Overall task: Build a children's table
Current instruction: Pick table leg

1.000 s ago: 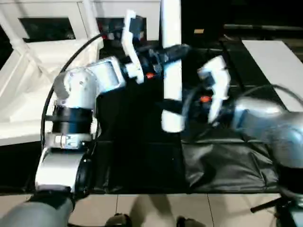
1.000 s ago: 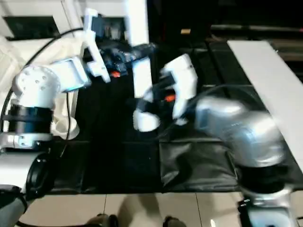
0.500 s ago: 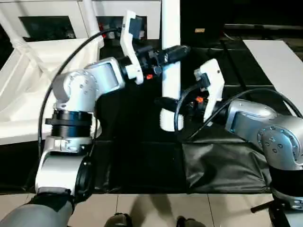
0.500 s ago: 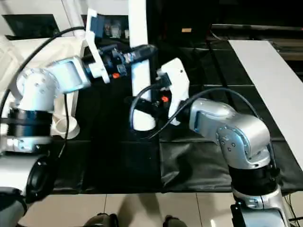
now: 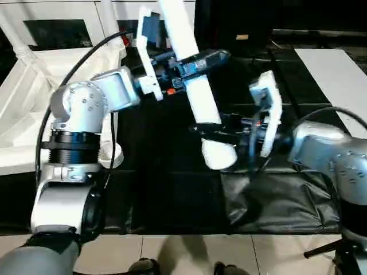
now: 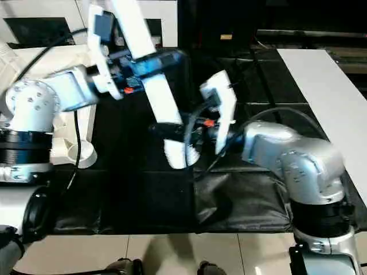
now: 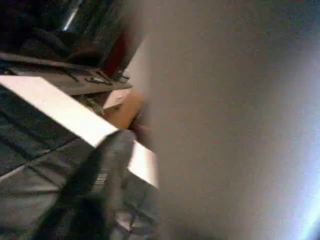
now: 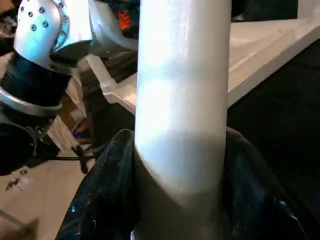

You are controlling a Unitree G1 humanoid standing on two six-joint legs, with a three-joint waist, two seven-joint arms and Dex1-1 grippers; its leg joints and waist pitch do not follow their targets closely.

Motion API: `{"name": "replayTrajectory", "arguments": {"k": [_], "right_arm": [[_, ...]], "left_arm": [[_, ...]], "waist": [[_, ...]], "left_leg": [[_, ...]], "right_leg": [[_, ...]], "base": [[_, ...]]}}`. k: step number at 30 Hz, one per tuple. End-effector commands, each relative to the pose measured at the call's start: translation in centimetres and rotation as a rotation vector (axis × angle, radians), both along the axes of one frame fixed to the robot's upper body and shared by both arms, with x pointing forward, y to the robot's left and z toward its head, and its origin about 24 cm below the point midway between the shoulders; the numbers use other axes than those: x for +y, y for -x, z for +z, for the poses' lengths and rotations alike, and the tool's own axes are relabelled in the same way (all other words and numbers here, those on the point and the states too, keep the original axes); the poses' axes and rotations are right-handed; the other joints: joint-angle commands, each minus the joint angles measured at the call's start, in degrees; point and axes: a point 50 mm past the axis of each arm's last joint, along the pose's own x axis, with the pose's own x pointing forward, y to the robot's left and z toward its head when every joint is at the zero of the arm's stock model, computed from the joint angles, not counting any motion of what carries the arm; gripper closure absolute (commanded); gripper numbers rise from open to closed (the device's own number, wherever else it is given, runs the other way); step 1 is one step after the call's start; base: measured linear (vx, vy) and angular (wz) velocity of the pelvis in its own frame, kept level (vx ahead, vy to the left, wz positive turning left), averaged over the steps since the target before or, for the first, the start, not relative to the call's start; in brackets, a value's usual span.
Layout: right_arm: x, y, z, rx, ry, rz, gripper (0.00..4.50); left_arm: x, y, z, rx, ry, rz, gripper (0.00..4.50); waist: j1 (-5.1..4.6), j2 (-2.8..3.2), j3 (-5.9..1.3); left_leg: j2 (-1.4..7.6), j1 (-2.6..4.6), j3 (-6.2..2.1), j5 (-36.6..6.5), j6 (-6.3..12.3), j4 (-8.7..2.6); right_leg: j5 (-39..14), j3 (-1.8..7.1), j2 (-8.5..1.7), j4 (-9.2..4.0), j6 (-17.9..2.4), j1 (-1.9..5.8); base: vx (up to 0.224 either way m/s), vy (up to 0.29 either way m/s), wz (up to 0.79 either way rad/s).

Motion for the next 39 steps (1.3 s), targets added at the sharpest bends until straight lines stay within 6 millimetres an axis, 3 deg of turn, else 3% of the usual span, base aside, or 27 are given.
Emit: {"name": "replayTrajectory", "arguments": {"k": [1,2,5,6,7,11,13,16,20,23,26,29,39], "right_arm": [[-0.5,0.3,1.1,-0.036,-0.05,0.017,2.62],[-0.6,0.3,1.2,-0.034,-0.066,0.018,2.62],[-0.8,0.4,1.5,-0.029,-0.102,0.024,2.62],[-0.8,0.4,1.5,-0.028,-0.104,0.027,2.63],[-0.8,0.4,1.5,-0.027,-0.105,0.028,2.63],[-0.8,0.4,1.4,-0.022,-0.103,0.029,2.63],[-0.7,0.4,1.4,-0.021,-0.101,0.03,2.64],[-0.7,0.5,1.3,-0.023,-0.091,0.029,2.64],[-0.2,0.5,0.9,-0.047,-0.039,0.035,2.64],[0.0,0.4,0.8,-0.051,-0.015,0.034,1.94],[0.6,0.2,0.5,-0.05,0.038,0.057,1.85],[0.8,0.2,0.3,-0.049,0.079,0.074,1.48],[1.3,0.4,-0.6,-0.015,0.159,0.143,1.47]], "left_arm": [[0.8,-0.3,-0.2,0.019,0.001,0.014,1.61],[0.9,-0.2,-0.3,0.025,0.015,0.001,1.81],[1.3,-0.3,-0.5,0.039,0.033,-0.009,1.68],[1.3,-0.3,-0.5,0.037,0.027,-0.006,2.12],[1.3,-0.3,-0.5,0.036,0.024,-0.005,2.25],[1.1,-0.5,-0.1,0.028,0.016,0.011,2.22],[1.1,-0.6,0.0,0.021,0.008,0.019,2.49],[1.0,-0.8,0.0,0.009,-0.015,0.037,2.52],[0.5,-0.6,-0.1,-0.094,-0.144,0.035,2.59],[0.2,-0.4,-0.2,-0.121,-0.178,0.024,2.59],[-0.5,0.1,0.0,-0.17,-0.221,-0.035,2.59],[-0.9,0.4,0.0,-0.205,-0.252,-0.067,2.6],[-1.6,0.9,0.4,-0.293,-0.305,-0.132,2.63]], "waist": [[-0.19,-0.27,-3.98],[-0.17,-0.28,-4.0],[-0.15,-0.23,-3.99],[-0.21,-0.27,-3.96],[-0.25,-0.28,-3.98],[-0.24,-0.35,-4.0],[-0.2,-0.23,-3.95],[-0.17,-0.37,-3.97],[-0.13,-0.46,-4.1],[-0.28,-0.44,-4.17],[-0.16,-0.59,-4.32],[-0.14,-0.73,-4.51],[0.09,-1.04,-5.38]], "left_leg": [[1.42,1.32,-0.12,-5.0,1.86,-3.56],[1.38,1.34,-0.09,-5.1,1.78,-3.55],[1.41,1.34,-0.13,-5.5,1.24,-3.63],[1.4,1.31,-0.13,-5.7,1.21,-3.66],[1.39,1.3,-0.15,-5.5,1.2,-3.67],[1.42,1.32,-0.13,-5.5,1.09,-3.68],[1.45,1.35,-0.13,-5.5,1.04,-3.7],[1.44,1.38,-0.12,-5.7,0.92,-3.74],[1.54,1.37,-0.13,-5.4,0.88,-3.79],[1.58,1.38,-0.12,-4.6,0.7,-3.73],[1.6,1.33,-0.09,-4.1,1.0,-3.63],[1.54,1.29,-0.04,-3.6,1.13,-3.51],[1.53,1.2,0.09,-2.1,2.03,-2.87]], "right_leg": [[-3.2,1.18,-1.65,-3.02,-15.8,4.03],[-3.6,1.21,-1.66,-3.07,-15.7,4.04],[-4.1,1.21,-1.7,-3.09,-15.7,3.97],[-4.2,1.2,-1.62,-3.13,-15.5,3.96],[-4.0,1.22,-1.64,-3.12,-15.3,3.99],[-4.0,1.2,-1.64,-3.13,-15.3,3.99],[-4.1,1.22,-1.68,-3.17,-15.3,3.9],[-4.7,1.22,-1.67,-3.19,-15.0,3.92],[-5.5,1.24,-1.75,-3.26,-14.2,3.94],[-4.1,1.28,-1.75,-3.09,-14.3,3.91],[-3.4,1.3,-1.79,-2.95,-14.7,4.06],[-3.5,1.32,-1.79,-2.8,-14.5,4.18],[-1.2,1.36,-1.87,-2.2,-15.9,4.45]], "base": [[0.0,0.0,0.0],[0.0,0.0,0.0],[0.0,0.0,0.0],[0.0,0.0,0.0],[0.0,0.0,0.0],[0.0,0.0,0.0],[0.0,0.0,0.0],[0.0,0.0,0.0],[0.0,0.0,0.0],[0.0,0.0,0.0],[0.0,0.0,0.0],[0.0,0.0,0.0],[0.0,0.0,0.0]]}}
